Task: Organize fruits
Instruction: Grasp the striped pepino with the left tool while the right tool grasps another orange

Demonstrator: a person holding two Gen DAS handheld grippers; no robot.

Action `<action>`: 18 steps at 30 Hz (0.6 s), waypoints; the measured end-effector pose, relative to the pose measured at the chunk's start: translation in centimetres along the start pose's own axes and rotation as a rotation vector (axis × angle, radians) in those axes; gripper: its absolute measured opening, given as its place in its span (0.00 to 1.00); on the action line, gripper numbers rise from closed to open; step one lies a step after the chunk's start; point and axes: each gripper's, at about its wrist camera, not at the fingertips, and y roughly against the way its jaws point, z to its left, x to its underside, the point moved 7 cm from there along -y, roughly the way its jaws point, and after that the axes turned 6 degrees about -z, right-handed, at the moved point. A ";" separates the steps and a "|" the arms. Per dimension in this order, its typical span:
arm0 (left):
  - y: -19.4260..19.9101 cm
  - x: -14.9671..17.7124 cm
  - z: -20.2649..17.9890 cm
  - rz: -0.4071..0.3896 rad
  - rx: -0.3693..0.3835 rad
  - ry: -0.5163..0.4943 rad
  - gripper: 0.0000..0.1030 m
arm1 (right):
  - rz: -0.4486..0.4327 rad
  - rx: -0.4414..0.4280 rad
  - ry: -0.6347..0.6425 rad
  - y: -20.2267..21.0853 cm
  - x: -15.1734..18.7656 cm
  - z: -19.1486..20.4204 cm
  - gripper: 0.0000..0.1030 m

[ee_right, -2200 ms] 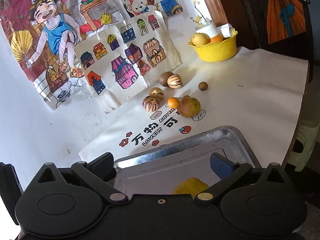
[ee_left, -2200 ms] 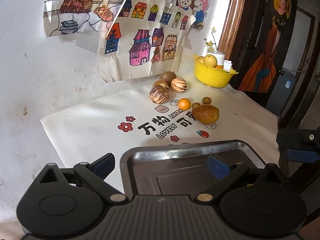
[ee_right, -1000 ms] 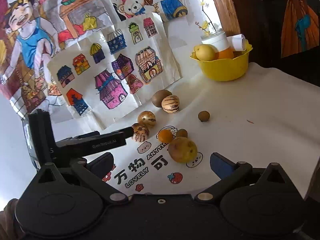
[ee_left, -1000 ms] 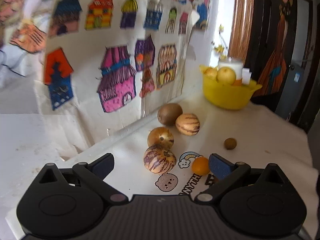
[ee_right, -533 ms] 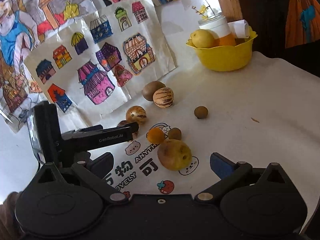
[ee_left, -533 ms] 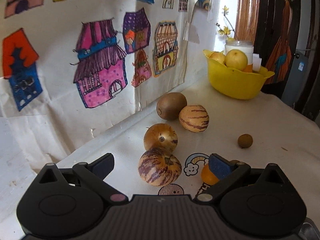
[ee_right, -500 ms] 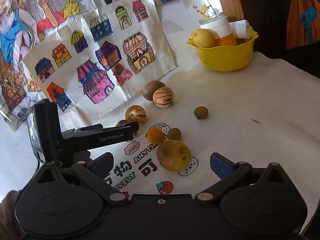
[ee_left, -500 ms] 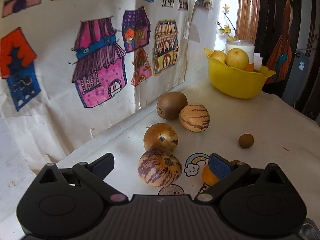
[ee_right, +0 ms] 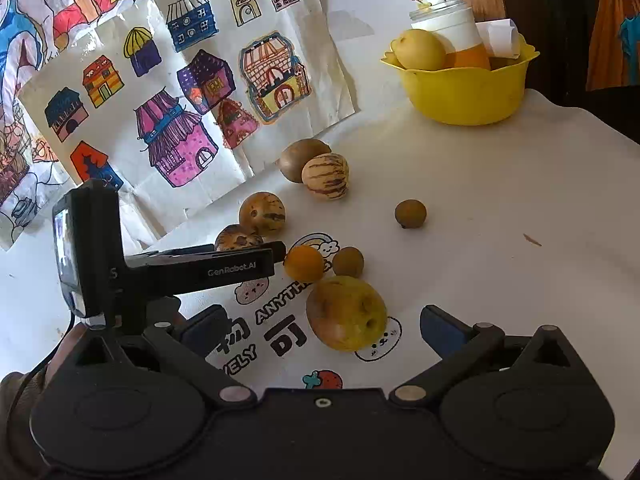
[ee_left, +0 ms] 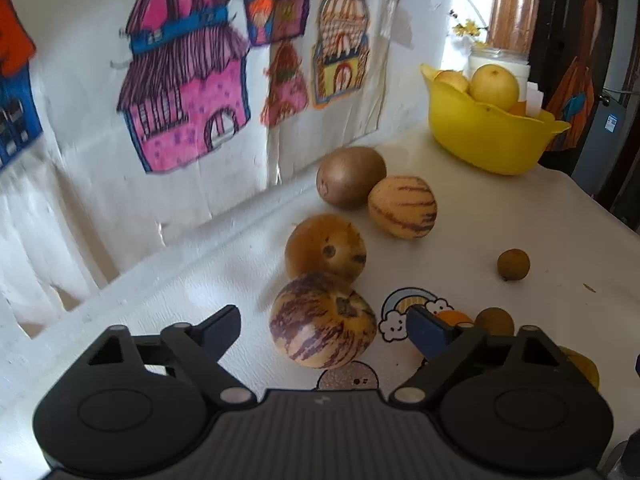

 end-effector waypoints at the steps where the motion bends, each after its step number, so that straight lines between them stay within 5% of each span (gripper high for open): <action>1: -0.2 0.0 0.1 0.004 -0.004 -0.001 0.82 | 0.000 -0.002 -0.002 -0.1 0.0 0.0 0.99; 6: -0.5 0.1 0.1 0.002 0.000 -0.020 0.57 | 0.002 -0.004 0.002 -0.6 -0.1 0.3 0.99; 18: 2.5 0.5 1.6 -0.035 0.030 -0.010 0.55 | -0.005 -0.010 0.141 -3.0 -1.9 1.7 0.97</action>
